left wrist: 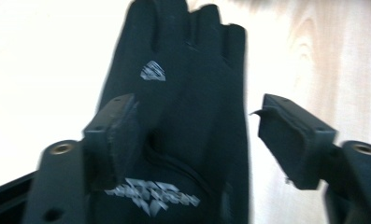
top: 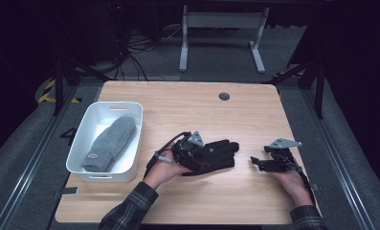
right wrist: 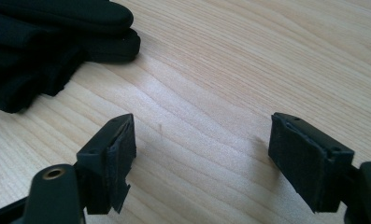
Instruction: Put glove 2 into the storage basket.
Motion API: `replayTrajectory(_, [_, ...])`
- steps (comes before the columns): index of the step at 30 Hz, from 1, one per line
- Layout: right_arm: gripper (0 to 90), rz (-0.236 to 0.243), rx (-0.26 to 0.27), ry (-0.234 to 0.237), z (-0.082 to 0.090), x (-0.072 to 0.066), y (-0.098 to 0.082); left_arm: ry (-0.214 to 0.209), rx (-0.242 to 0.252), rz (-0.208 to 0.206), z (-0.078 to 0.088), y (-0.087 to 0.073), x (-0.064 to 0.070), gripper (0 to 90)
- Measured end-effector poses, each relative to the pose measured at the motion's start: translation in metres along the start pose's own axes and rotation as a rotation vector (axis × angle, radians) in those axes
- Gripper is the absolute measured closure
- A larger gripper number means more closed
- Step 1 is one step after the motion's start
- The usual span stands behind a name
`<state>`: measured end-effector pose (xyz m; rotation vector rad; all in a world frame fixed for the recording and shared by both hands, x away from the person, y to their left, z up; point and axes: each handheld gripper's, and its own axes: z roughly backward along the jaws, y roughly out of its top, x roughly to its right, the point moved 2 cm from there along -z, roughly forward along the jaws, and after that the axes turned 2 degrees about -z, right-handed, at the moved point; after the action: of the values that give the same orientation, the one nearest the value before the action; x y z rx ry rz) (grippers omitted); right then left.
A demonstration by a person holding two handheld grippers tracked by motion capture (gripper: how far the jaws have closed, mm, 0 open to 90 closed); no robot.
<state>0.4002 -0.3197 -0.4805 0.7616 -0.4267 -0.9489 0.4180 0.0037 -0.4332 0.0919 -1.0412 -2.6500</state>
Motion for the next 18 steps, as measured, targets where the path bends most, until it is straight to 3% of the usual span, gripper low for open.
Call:
replayTrajectory(3, [23.2, -0.001, 0.005, 0.002, 0.0, 0.0, 0.0, -0.007, -0.012, -0.027, -0.009, 0.005, -0.007, 21.4])
replayTrajectory(6, [23.1, -0.001, 0.005, 0.002, 0.0, 0.0, 0.0, -0.012, -0.017, -0.028, -0.022, 0.006, -0.012, 17.0])
replayTrajectory(12, [23.1, 0.005, 0.003, 0.008, 0.0, -0.002, 0.0, 0.008, -0.064, -0.033, -0.038, 0.003, -0.017, 16.0])
replayTrajectory(18, [23.6, 0.009, 0.005, 0.01, 0.0, -0.002, 0.0, -0.009, -0.077, -0.032, -0.044, -0.001, -0.019, 17.0])
